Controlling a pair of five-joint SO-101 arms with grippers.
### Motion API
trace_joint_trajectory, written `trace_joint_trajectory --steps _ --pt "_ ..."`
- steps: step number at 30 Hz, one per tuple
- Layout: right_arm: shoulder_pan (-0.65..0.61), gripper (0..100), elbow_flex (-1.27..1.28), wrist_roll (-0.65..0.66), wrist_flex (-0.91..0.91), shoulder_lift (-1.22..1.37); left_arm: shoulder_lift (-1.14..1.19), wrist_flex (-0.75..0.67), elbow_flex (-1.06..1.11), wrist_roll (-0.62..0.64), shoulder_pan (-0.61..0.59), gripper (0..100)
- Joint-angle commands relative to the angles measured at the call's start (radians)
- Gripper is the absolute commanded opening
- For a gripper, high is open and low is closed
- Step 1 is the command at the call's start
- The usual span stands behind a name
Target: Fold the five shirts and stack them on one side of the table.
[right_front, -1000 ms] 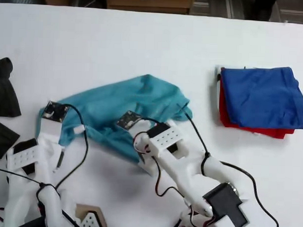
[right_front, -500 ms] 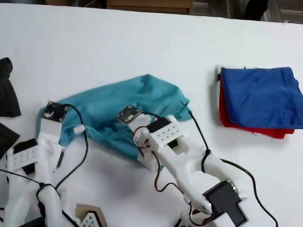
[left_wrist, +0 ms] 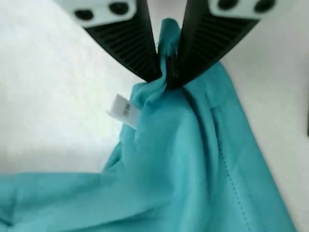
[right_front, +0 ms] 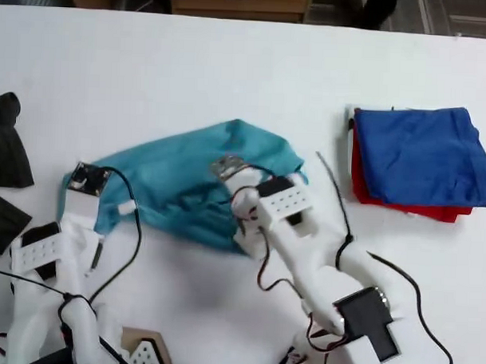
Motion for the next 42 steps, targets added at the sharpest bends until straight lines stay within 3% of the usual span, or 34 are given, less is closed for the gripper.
trace_joint_trajectory --steps 1,5,8,16,27,42 --pt "0.051 1.9 -0.066 0.058 0.030 -0.031 -0.018 -0.014 -0.001 -0.002 -0.005 3" --pt "0.053 1.9 -0.097 0.063 -0.012 -0.163 -0.023 0.006 -0.028 0.003 0.037 3" --pt "0.050 1.9 -0.129 0.058 -0.053 -0.283 -0.025 0.109 -0.133 0.006 0.072 3" --pt "0.051 1.9 -0.206 0.041 -0.073 -0.437 -0.018 0.502 -0.618 0.006 0.081 3" --pt "0.070 1.9 -0.641 0.055 -0.045 -0.463 -0.018 0.861 -1.210 0.006 0.109 3" --pt "0.202 1.9 -1.123 0.187 0.108 -0.467 -0.025 0.902 -1.762 0.003 0.141 3"
